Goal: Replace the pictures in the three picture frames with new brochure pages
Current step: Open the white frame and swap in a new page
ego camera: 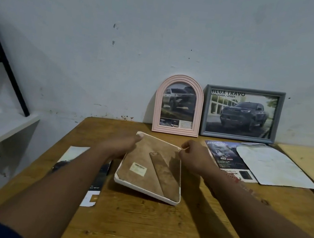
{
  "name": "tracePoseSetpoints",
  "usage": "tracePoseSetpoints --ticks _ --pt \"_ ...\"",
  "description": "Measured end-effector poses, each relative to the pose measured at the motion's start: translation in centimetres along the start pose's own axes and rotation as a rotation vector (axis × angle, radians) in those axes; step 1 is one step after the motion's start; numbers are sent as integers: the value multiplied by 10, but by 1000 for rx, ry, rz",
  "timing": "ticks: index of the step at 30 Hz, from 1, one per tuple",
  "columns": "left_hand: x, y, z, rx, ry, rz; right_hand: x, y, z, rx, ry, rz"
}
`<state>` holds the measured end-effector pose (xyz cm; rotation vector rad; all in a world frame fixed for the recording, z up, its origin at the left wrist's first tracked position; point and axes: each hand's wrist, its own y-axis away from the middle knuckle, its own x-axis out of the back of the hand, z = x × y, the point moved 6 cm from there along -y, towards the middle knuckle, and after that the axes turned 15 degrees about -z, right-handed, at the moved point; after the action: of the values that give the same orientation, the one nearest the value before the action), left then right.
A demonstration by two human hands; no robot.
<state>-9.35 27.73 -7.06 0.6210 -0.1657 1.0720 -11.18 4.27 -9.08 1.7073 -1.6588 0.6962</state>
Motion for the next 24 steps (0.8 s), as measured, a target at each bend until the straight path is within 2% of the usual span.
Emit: tracePoseSetpoints --ticks 6,12,17,24 --pt "-27 -24 -18 -22 -235 23 -11 -7 18 -41 231 -5" --pt "-39 -30 -17 -122 -484 222 -21 -10 13 16 437 52" --pt "-67 -43 -31 -239 -401 148 -28 -10 13 55 487 141" --pt "-67 -49 -36 -215 -324 184 -29 -26 20 -39 299 136"
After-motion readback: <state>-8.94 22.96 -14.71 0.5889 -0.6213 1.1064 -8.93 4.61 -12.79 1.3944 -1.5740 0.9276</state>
